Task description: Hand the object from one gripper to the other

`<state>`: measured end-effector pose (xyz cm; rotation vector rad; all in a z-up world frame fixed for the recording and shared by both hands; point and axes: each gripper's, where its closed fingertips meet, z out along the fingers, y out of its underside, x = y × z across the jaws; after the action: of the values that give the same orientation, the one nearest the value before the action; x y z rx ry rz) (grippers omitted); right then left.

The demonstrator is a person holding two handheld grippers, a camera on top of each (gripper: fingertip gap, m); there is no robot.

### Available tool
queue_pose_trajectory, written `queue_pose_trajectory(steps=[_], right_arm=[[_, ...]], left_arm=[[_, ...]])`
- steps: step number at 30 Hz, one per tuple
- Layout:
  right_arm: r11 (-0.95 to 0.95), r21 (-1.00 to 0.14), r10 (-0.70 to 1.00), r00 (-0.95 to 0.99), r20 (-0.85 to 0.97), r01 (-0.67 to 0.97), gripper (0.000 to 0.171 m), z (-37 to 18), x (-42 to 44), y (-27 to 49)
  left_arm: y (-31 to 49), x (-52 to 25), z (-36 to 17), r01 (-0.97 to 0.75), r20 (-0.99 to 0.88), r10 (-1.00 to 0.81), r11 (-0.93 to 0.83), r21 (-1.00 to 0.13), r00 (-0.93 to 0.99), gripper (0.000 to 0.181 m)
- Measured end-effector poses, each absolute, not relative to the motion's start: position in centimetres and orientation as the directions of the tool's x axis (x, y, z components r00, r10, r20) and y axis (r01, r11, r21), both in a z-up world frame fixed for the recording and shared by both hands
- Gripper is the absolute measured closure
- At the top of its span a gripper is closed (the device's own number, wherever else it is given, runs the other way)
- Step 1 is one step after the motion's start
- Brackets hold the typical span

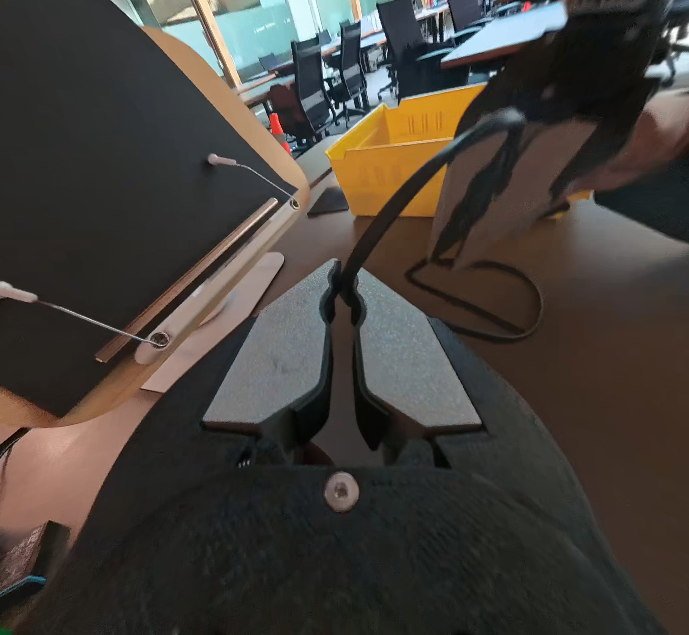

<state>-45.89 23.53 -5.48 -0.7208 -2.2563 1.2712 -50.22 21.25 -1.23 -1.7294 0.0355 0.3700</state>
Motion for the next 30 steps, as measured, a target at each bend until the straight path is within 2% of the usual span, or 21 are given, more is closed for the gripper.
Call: queue_pose_trajectory(steps=[3, 6, 8, 9, 11, 16, 18, 19, 23, 27, 30], right_arm=[[0.42, -0.868, 0.601, -0.798, 0.047, 0.265, 0.133, -6.7, -45.6, 21.3], [0.382, -0.87, 0.539, -0.84, -0.065, 0.312, 0.132, -7.1, -44.6, 19.7], [0.364, -0.866, 0.542, -0.834, -0.102, 0.342, 0.14, -7.4, -44.8, 19.5], [0.377, -0.857, 0.556, -0.826, -0.094, 0.351, 0.158, -7.7, -45.0, 19.8], [0.401, -0.848, 0.585, -0.809, -0.055, 0.347, 0.17, -8.2, -45.6, 20.4], [0.354, -0.883, 0.686, -0.727, 0.02, 0.31, 0.17, -6.4, -47.3, 22.7], [0.292, -0.917, 0.727, -0.686, 0.029, 0.271, 0.171, -4.7, -47.9, 23.8], [0.252, -0.935, 0.74, -0.673, 0.019, 0.251, 0.171, -3.8, -48.1, 24.2], [0.073, -0.985, 0.759, -0.649, -0.045, 0.154, 0.171, -0.1, -48.0, 25.4], [-0.024, -0.994, 0.689, -0.719, -0.091, 0.103, 0.171, 2.0, -46.6, 24.5], [-0.011, -0.997, 0.678, -0.733, -0.062, 0.075, 0.171, 2.4, -46.3, 23.9]], left_arm=[[21.1, -49.6, 0.0, -0.229, -0.251, 0.177, -0.138, -0.964, 0.952, 0.181], [20.9, -49.6, 0.6, -0.262, -0.284, 0.198, -0.129, -0.956, 0.938, 0.181], [20.9, -49.5, 0.9, -0.264, -0.282, 0.201, -0.113, -0.958, 0.938, 0.181], [20.9, -49.3, 1.1, -0.261, -0.277, 0.193, -0.104, -0.96, 0.941, 0.181], [20.8, -49.3, 1.2, -0.246, -0.26, 0.189, -0.096, -0.965, 0.947, 0.181], [20.5, -49.2, 0.5, -0.141, -0.155, 0.135, -0.107, -0.984, 0.979, 0.157], [20.5, -49.6, -0.7, -0.076, -0.098, 0.132, -0.164, -0.984, 0.986, 0.136], [20.6, -49.8, -1.3, -0.053, -0.079, 0.129, -0.193, -0.98, 0.989, 0.13], [22.2, -48.1, -3.6, -0.041, -0.057, 0.056, -0.262, -0.964, 0.997, 0.127], [24.3, -45.2, -5.1, -0.114, -0.113, -0.024, -0.296, -0.948, 0.993, 0.117], [25.4, -42.9, -4.0, -0.005, 0.018, -0.102, -0.228, -0.974, 0.995, 0.11]])
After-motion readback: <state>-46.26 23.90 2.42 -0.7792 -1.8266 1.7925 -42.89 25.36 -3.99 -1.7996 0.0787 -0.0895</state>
